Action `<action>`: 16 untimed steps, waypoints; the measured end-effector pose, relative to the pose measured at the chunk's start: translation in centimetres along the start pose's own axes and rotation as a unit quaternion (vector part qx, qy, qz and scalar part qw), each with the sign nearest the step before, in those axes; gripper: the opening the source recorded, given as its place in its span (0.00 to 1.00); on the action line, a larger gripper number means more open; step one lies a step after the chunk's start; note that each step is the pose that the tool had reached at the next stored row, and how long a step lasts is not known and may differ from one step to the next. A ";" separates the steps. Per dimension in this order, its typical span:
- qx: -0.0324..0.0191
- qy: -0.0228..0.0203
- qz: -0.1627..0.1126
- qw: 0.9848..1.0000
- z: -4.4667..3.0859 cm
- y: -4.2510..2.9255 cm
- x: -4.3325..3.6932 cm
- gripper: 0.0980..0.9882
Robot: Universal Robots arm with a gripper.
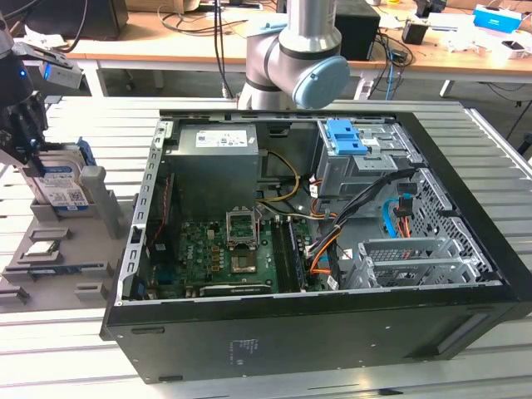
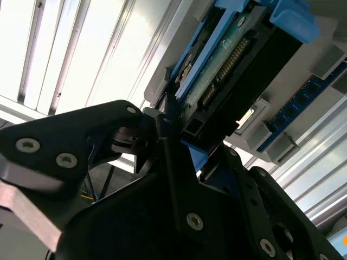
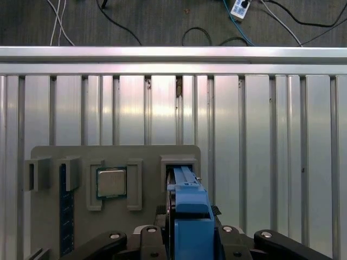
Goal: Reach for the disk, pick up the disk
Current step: 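Pick up the disk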
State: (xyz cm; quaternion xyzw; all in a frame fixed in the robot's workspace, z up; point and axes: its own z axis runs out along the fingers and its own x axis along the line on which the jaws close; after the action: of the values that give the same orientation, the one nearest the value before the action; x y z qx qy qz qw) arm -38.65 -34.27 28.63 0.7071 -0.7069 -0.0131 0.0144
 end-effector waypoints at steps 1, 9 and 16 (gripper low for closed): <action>0.000 0.000 0.000 1.000 0.00 0.00 0.00 0.30; 0.000 0.000 0.000 1.000 -0.65 0.02 -0.02 0.30; 0.000 0.000 0.000 1.000 -3.14 0.12 -0.22 0.30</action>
State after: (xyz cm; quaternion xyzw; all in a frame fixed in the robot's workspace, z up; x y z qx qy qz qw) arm -38.64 -34.05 31.77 0.7071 -0.7069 -0.0129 0.0145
